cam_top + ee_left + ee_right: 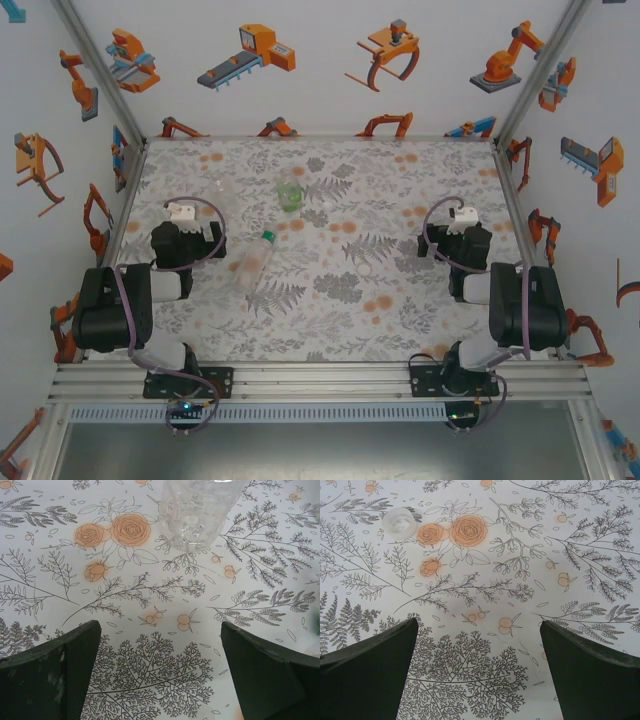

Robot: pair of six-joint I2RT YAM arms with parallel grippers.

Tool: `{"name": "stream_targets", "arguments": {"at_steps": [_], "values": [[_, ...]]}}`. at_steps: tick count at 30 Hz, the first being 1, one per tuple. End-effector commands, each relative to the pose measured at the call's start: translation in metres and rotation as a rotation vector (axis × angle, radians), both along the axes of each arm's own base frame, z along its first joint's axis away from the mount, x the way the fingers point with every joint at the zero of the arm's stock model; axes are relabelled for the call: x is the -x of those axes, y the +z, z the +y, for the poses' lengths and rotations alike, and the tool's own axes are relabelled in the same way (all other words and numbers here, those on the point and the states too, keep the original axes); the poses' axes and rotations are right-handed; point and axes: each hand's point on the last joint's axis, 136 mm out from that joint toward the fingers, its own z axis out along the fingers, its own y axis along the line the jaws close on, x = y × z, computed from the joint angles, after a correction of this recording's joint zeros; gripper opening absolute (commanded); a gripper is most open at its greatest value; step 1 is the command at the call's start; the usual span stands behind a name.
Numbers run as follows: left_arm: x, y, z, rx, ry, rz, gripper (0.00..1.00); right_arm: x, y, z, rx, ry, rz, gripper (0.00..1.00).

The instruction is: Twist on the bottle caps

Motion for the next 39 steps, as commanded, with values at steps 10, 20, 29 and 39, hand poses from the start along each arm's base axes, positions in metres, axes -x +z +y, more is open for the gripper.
{"name": "stream_targets", "arguments": {"at_steps": [10, 20, 29, 39], "values": [[-0.002, 0.01, -0.005, -0.001, -0.027, -0.041, 0.97, -0.007, 0.01, 0.002, 0.002, 0.019, -0.035, 0.99], [-0.002, 0.01, -0.004, 0.002, -0.025, -0.041, 0.97, -0.007, 0.011, 0.002, 0.001, 0.018, -0.035, 0.99], [-0.007, 0.009, 0.012, -0.004, 0.072, -0.021, 0.97, -0.007, 0.011, 0.0, 0.001, 0.008, -0.034, 0.99], [-0.008, 0.012, 0.014, -0.004, 0.087, -0.022, 0.97, -0.008, 0.011, -0.01, 0.003, -0.057, -0.026, 0.99]]}}
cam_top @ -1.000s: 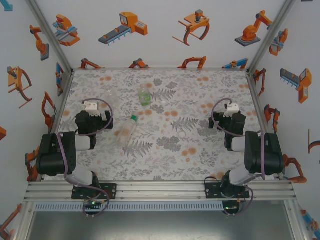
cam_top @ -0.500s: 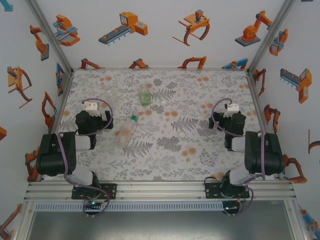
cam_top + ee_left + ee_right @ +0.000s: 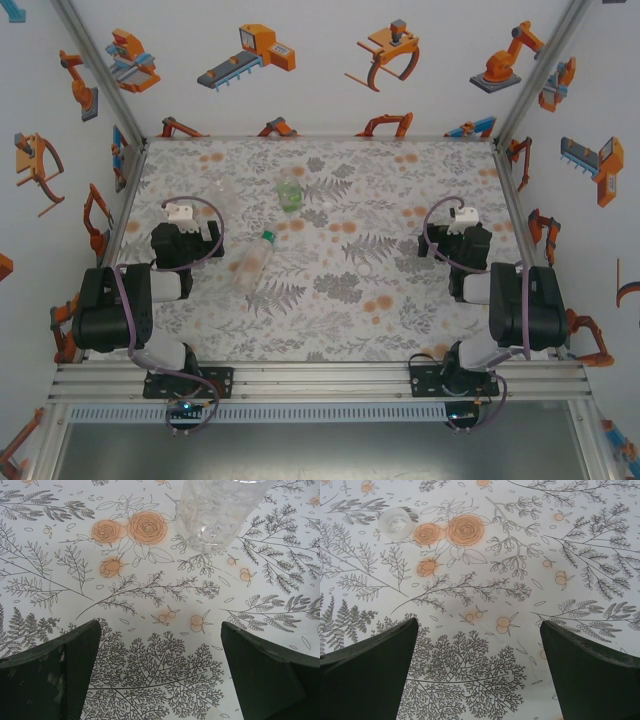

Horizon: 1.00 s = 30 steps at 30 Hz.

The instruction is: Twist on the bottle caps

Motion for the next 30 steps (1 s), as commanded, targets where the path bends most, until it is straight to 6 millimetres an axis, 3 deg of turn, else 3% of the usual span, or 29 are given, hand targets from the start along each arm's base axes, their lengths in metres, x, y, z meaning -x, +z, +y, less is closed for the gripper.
{"name": "stream_targets", "arguments": {"at_steps": [1, 6, 13, 22, 26, 30], "values": [[-0.008, 0.015, 0.004, 0.006, 0.028, -0.017, 0.97, -0.007, 0.014, -0.006, 0.001, -0.035, -0.039, 0.99], [-0.009, 0.033, 0.009, 0.008, 0.063, 0.061, 0.97, 0.001, 0.03, -0.004, 0.002, -0.027, -0.063, 0.99], [0.005, 0.065, -0.002, 0.016, 0.059, 0.119, 0.97, 0.008, 0.044, 0.001, -0.011, -0.001, 0.02, 0.96], [0.033, 0.083, -0.062, 0.046, -0.048, 0.334, 0.93, 0.02, 0.047, -0.001, -0.047, -0.048, 0.248, 0.91], [0.051, 0.079, -0.072, 0.127, -0.016, 0.525, 0.86, 0.032, 0.055, 0.003, -0.081, -0.052, 0.274, 0.9], [0.072, 0.074, -0.095, 0.092, -0.07, 0.588, 0.86, 0.046, 0.059, 0.008, -0.09, -0.038, 0.284, 0.9]]}}
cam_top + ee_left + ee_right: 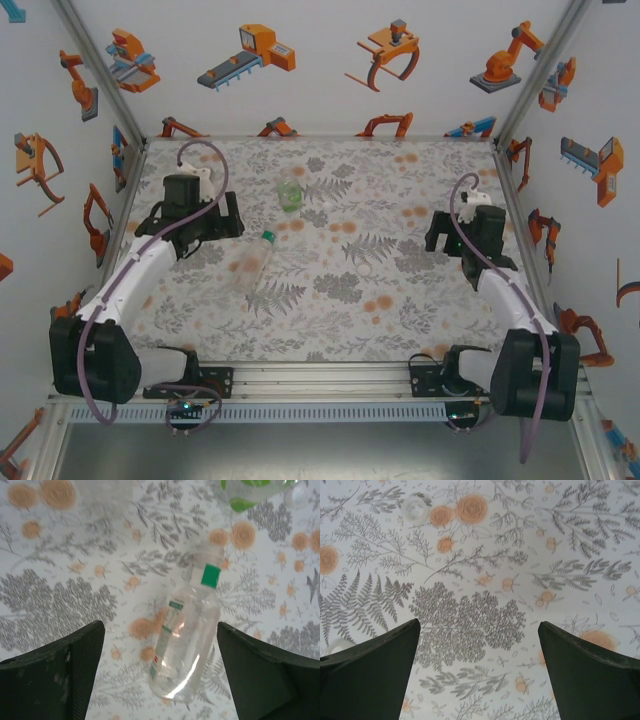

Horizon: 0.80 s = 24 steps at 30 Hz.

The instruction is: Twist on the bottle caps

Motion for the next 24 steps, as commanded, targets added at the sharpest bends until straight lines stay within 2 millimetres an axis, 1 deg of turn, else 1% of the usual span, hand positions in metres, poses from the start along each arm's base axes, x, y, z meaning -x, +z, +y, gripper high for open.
{"name": "stream_targets", "arguments": {"at_steps": [1, 5, 8, 11, 17, 24], "values": [[0.041, -0.024, -0.016, -0.011, -0.028, 0.182, 0.86, 0.015, 0.002, 0.006, -0.026, 0.001, 0.041, 0.9], [0.056, -0.03, -0.039, -0.049, -0.113, 0.207, 0.87, 0.024, -0.001, 0.007, -0.028, 0.008, 0.059, 0.9], [0.065, -0.04, -0.05, -0.107, -0.165, 0.239, 0.88, 0.028, -0.005, 0.008, -0.036, 0.005, 0.064, 0.9], [0.07, -0.051, -0.057, -0.166, -0.202, 0.266, 0.87, 0.027, -0.002, 0.01, -0.058, 0.002, 0.054, 0.9], [0.068, -0.07, -0.057, -0.246, -0.208, 0.307, 0.89, 0.028, -0.001, 0.012, -0.068, 0.009, 0.057, 0.9], [0.057, -0.088, -0.055, -0.336, -0.213, 0.337, 0.89, 0.032, -0.005, 0.015, -0.101, 0.005, 0.072, 0.9]]}}
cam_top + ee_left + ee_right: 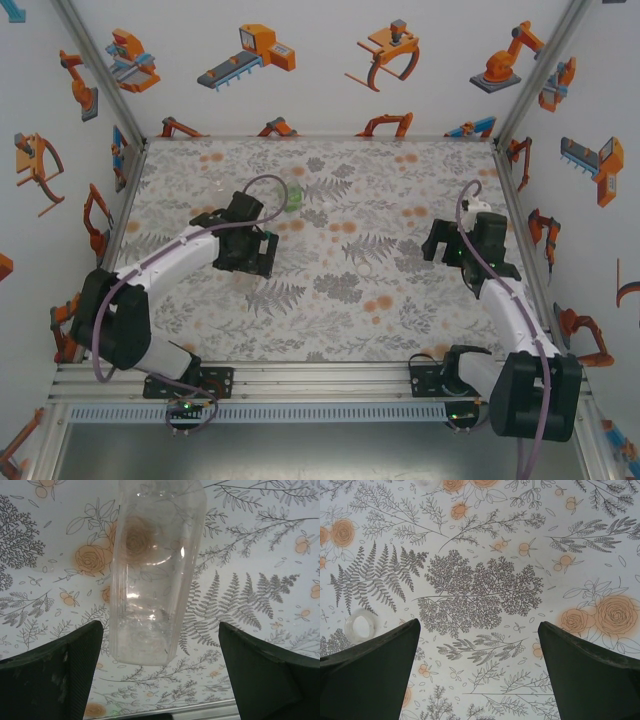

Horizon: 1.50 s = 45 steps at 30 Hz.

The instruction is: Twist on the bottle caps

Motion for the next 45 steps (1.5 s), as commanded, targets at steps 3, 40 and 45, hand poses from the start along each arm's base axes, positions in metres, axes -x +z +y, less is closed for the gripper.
{"name": "stream_targets", "arguments": {"at_steps": [3, 40, 45], "values": [[-0.013, -0.006, -0.001, -0.071, -0.048, -0.005, 0.89, 0.008, -0.003, 0.006, -0.041, -0.002, 0.007, 0.9], [-0.02, -0.054, -0.002, -0.05, -0.022, 0.112, 0.54, 0.021, 0.0, 0.008, -0.066, -0.015, 0.023, 0.88], [-0.021, -0.037, -0.005, -0.019, -0.027, 0.076, 0.44, 0.022, 0.008, 0.013, -0.1, -0.01, 0.028, 0.85]]}}
